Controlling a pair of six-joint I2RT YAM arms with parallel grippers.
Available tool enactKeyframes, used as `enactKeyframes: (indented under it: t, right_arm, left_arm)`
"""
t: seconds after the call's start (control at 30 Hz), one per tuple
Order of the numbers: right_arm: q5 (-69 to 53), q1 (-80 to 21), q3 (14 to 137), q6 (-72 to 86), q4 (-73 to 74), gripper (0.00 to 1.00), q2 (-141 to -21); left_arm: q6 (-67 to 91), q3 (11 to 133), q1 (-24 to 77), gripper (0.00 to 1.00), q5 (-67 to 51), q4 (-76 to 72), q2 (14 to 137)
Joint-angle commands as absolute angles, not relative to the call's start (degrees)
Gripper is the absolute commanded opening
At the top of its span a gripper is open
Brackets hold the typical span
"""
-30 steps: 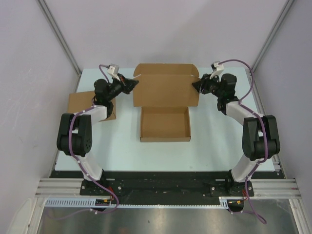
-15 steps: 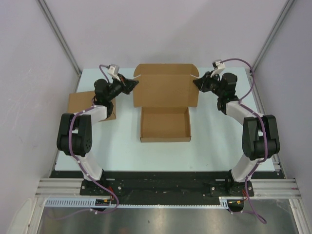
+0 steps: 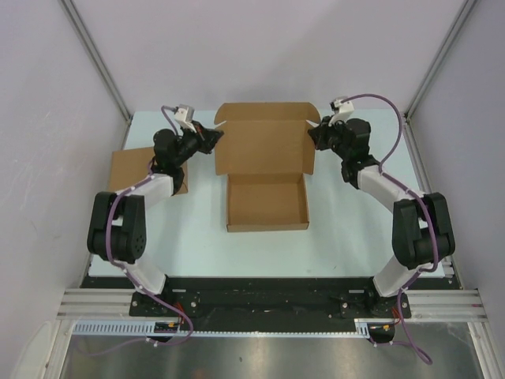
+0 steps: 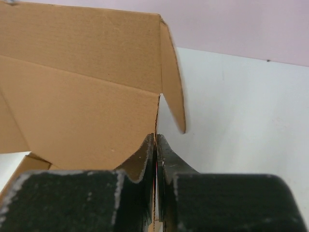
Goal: Fold the paper box
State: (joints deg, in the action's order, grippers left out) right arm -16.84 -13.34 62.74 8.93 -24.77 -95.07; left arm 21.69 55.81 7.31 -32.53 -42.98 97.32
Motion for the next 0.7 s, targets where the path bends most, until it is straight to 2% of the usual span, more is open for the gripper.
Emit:
enactKeyframes:
  t: [0.0, 0.3, 0.67]
  right_arm:
    - [-7.23, -19.14, 60.83, 4.84, -22.67, 0.00, -88.96]
    - [9.66, -25.92, 55.21, 2.64, -20.66, 0.00, -84.11]
    - [26.27, -34.80, 48.44, 3.16, -20.48, 0.00, -80.25]
  left_arm:
    - [17.49, 51.69, 11.94, 0.00, -27.44, -43.15, 88.17]
    - [11.52, 41.67, 21.16, 0.00, -3.12, -42.72, 79.19]
    - [11.25, 41.48, 31.02, 0.00, 25.29, -39.99, 79.01]
